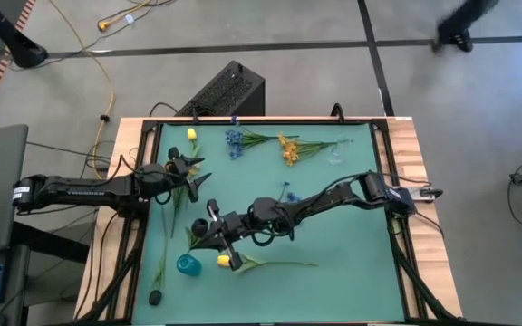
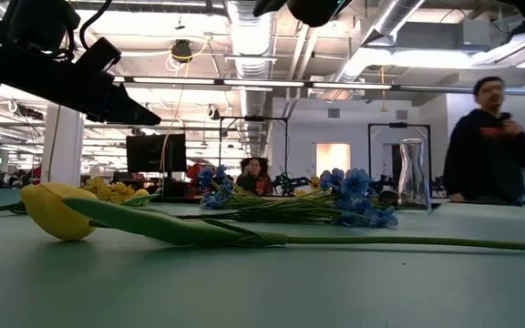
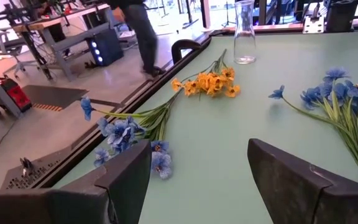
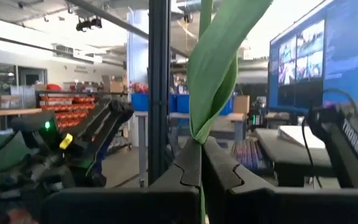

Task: Sort flowers into vase by color
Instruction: Put the right black flower into the blue flower vase

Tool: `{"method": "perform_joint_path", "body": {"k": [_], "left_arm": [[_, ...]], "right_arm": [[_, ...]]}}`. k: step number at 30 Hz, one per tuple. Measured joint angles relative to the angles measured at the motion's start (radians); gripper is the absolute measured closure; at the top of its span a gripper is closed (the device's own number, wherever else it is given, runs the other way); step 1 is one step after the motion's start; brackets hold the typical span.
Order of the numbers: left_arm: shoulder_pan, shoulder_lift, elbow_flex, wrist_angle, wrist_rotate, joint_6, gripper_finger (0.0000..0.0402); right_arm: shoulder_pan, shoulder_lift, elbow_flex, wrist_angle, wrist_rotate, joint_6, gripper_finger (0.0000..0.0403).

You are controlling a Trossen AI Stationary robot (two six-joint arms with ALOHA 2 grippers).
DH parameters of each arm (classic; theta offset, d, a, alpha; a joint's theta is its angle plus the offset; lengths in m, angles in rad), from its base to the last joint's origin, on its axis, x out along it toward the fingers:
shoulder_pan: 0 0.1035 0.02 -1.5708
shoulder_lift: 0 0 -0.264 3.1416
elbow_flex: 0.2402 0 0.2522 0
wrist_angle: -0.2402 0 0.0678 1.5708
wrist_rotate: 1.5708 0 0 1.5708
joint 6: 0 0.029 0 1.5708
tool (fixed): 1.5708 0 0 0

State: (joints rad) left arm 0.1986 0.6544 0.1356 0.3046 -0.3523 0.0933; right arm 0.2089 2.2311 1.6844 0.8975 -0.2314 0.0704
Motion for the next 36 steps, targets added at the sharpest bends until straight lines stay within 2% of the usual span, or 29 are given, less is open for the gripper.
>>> {"method": "perform_joint_path", "body": {"k": [20, 36], "left_arm": [[0.000, 0.000, 0.000, 0.000, 0.000, 0.000, 0.0146], [0.000, 0.000, 0.000, 0.000, -0.002, 0.000, 0.0146]], "right_arm": [[-0.004, 0.000, 0.000, -0.115, -0.002, -0.026, 0.0378], [-0.004, 0.000, -0.001, -0.135, -0.003, -0.014, 0.0352]]}}
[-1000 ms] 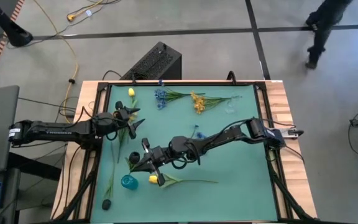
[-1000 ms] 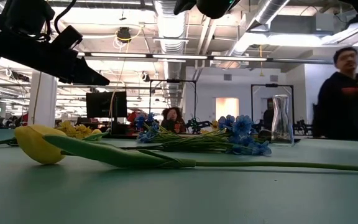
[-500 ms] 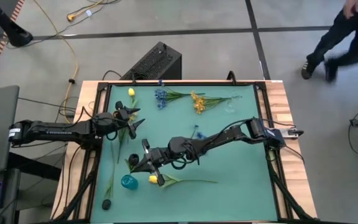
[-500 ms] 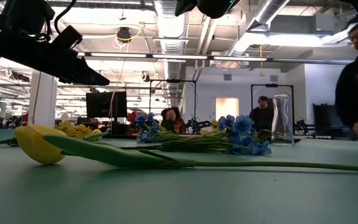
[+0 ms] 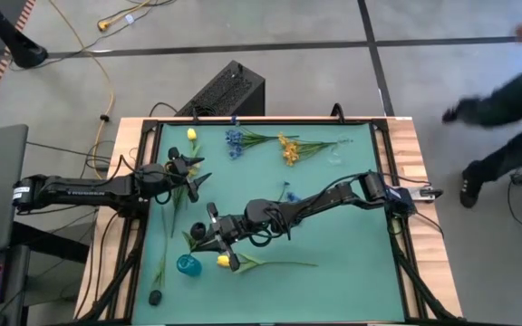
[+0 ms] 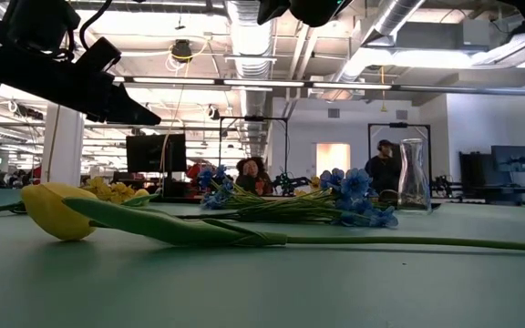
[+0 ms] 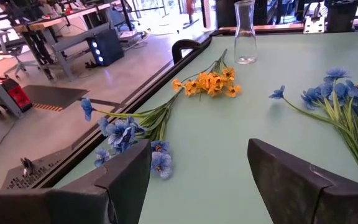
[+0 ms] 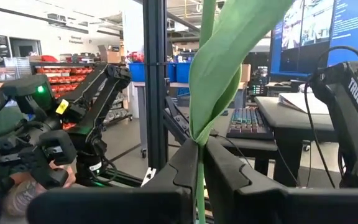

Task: Sort flowers into vase by color
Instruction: Put the right black flower into the blue flower vase

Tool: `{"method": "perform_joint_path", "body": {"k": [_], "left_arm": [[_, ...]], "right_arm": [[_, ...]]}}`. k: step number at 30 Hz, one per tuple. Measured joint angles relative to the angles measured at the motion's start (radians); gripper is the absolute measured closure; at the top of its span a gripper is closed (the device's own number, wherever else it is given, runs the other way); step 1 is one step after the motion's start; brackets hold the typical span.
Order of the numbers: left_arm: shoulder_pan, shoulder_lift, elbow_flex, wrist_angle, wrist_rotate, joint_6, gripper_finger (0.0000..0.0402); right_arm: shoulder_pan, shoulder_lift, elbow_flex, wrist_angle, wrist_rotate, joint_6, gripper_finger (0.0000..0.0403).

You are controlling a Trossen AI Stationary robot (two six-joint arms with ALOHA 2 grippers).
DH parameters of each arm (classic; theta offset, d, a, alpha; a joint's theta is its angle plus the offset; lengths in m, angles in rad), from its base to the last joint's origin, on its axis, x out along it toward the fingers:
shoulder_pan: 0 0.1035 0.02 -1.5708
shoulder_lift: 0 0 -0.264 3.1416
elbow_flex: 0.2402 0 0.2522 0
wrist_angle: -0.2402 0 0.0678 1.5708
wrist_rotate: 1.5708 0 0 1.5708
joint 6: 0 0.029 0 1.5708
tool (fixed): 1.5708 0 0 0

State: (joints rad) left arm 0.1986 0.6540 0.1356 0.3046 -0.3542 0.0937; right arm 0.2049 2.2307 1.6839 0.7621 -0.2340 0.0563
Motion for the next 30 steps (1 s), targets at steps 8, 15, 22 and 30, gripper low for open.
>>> {"method": "perform_joint_path", "body": {"k": [8, 15, 22, 30], "left_arm": [[0.000, 0.000, 0.000, 0.000, 0.000, 0.000, 0.0146], [0.000, 0.000, 0.000, 0.000, 0.000, 0.000, 0.0146], [0.000, 0.000, 0.000, -0.001, 0.000, 0.008, 0.0146], [0.000, 0.000, 0.000, -0.003, -0.001, 0.008, 0.0146]], "right_arm": [[-0.012, 0.000, 0.000, -0.044, -0.006, 0.072, 0.0351], [-0.023, 0.000, 0.054, -0.188, -0.060, 0.093, 0.0334], [-0.024, 0.000, 0.157, -0.416, -0.059, 0.093, 0.0247], [-0.035, 0.000, 0.293, -0.757, -0.059, 0.066, 0.0152]]}}
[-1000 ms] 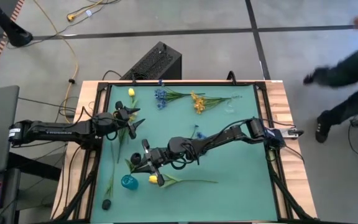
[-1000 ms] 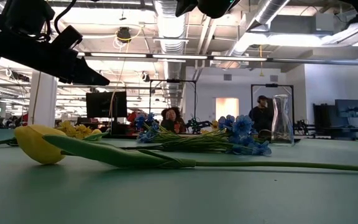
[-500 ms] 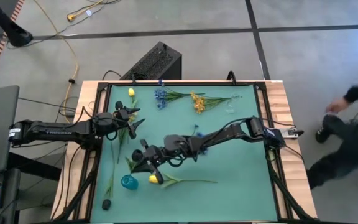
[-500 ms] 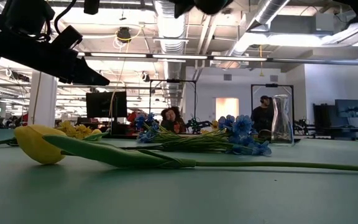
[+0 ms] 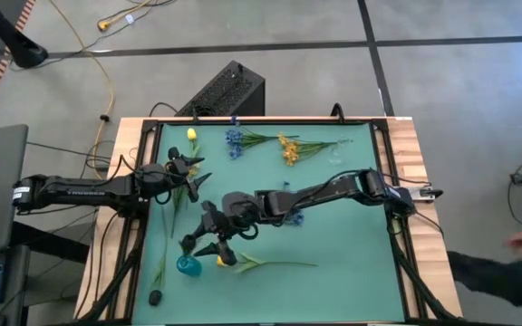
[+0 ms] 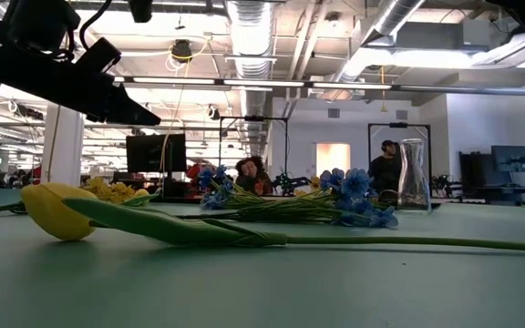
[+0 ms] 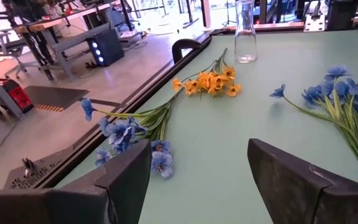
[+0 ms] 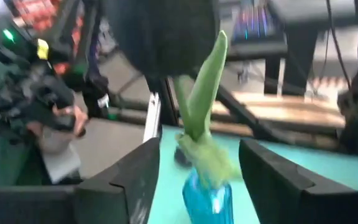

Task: Sort flowers into vase by color
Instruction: Put the right black flower into the blue flower vase, then put the black flower into the blue flower vase

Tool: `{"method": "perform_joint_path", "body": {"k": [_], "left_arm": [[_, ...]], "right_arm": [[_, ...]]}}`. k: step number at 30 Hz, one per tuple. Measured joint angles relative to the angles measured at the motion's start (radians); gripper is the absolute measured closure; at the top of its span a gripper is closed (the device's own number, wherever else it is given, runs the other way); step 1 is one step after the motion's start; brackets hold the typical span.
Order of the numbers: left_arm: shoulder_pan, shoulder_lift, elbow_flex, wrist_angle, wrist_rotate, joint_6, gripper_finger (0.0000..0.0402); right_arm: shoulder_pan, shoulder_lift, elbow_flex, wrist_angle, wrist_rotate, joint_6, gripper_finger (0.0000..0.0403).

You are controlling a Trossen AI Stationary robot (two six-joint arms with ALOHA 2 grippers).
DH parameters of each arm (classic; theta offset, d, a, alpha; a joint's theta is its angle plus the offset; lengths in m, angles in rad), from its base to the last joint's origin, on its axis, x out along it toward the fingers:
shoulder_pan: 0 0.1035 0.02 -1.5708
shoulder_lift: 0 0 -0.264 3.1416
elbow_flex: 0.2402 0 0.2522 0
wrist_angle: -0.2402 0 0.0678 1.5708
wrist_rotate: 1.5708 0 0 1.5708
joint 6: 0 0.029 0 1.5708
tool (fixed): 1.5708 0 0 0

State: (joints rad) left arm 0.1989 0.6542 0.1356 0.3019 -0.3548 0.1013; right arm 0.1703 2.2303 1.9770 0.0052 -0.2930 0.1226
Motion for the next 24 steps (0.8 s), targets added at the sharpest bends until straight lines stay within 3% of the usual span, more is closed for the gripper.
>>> {"method": "perform_joint_path", "body": {"k": [14, 24], "left_arm": [[0.000, 0.000, 0.000, -0.022, 0.000, 0.000, 0.0146], [0.000, 0.000, 0.000, -0.030, -0.001, 0.000, 0.0146]], "right_arm": [[-0.041, 0.000, 0.233, -0.746, 0.004, -0.035, 0.0143], [-0.066, -0.003, 0.248, -1.026, 0.019, 0.008, 0.0143]]}}
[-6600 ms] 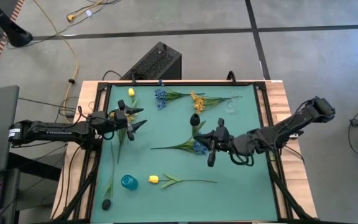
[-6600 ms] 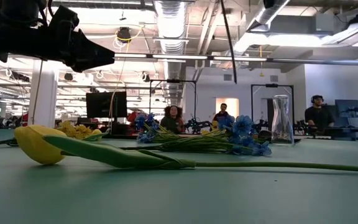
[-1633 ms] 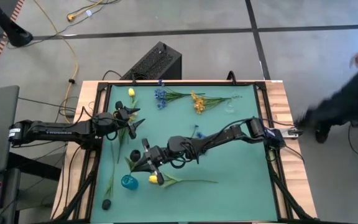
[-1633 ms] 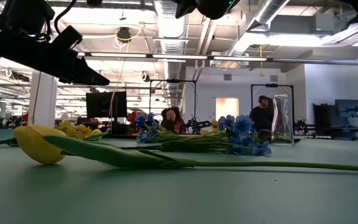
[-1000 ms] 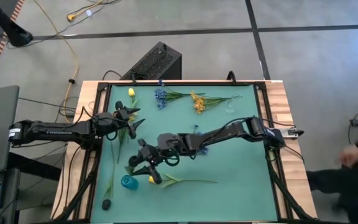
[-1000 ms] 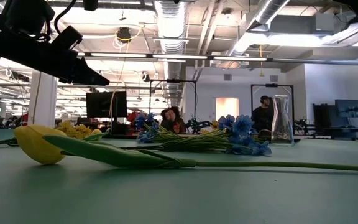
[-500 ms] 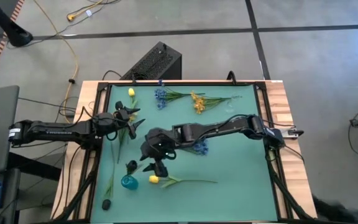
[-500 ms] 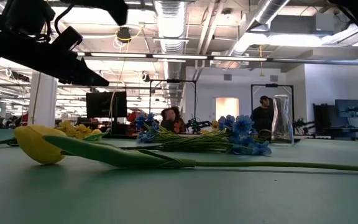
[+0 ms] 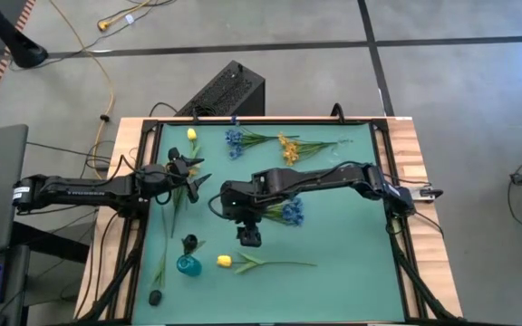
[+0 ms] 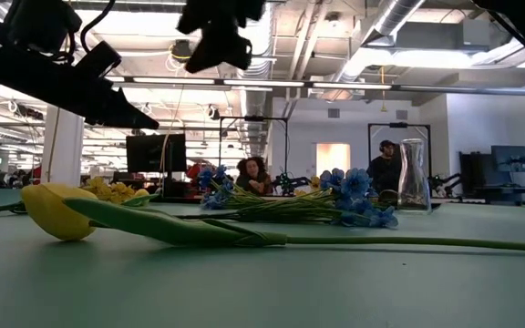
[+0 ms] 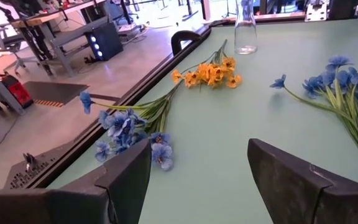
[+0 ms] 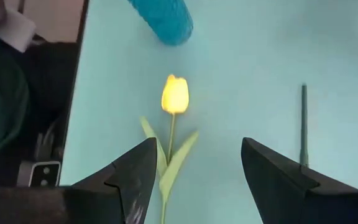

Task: Sort flowers into vase by color
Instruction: Put the black flower into the blue flower vase

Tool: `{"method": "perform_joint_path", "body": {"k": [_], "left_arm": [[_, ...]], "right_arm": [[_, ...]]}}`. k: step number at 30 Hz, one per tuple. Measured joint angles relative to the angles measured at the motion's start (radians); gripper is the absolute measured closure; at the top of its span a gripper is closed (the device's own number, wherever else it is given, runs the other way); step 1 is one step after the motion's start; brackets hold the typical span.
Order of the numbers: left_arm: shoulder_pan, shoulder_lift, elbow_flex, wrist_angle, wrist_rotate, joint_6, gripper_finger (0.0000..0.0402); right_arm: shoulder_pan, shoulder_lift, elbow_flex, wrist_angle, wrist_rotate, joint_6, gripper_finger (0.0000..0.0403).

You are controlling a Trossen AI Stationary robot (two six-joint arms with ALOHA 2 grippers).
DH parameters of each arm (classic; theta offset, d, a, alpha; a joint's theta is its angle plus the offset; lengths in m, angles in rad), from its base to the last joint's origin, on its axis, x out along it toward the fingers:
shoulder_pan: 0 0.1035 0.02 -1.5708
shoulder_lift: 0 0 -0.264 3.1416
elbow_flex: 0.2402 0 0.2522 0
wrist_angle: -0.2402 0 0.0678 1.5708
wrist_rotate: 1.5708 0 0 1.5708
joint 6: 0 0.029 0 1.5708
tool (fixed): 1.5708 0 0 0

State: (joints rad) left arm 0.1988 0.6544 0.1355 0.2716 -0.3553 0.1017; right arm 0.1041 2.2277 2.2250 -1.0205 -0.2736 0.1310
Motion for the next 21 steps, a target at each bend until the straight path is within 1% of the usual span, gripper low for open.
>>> {"method": "perform_joint_path", "body": {"k": [3, 11, 16, 21], "left_arm": [[0.000, 0.000, 0.000, -0.011, 0.000, 0.000, 0.0146], [0.000, 0.000, 0.000, -0.041, 0.000, -0.009, 0.0146], [0.000, 0.000, 0.000, -0.052, 0.000, -0.018, 0.0146], [0.000, 0.000, 0.000, -0.056, 0.000, -0.026, 0.0146]], "right_arm": [[-0.002, 0.000, 0.000, -0.055, 0.043, -0.004, 0.0143], [0.008, -0.001, -0.023, -0.224, 0.216, -0.035, 0.0143], [0.028, -0.002, -0.079, -0.254, 0.225, -0.031, 0.0143], [0.041, -0.024, -0.196, -0.259, 0.230, -0.027, 0.0143]]}}
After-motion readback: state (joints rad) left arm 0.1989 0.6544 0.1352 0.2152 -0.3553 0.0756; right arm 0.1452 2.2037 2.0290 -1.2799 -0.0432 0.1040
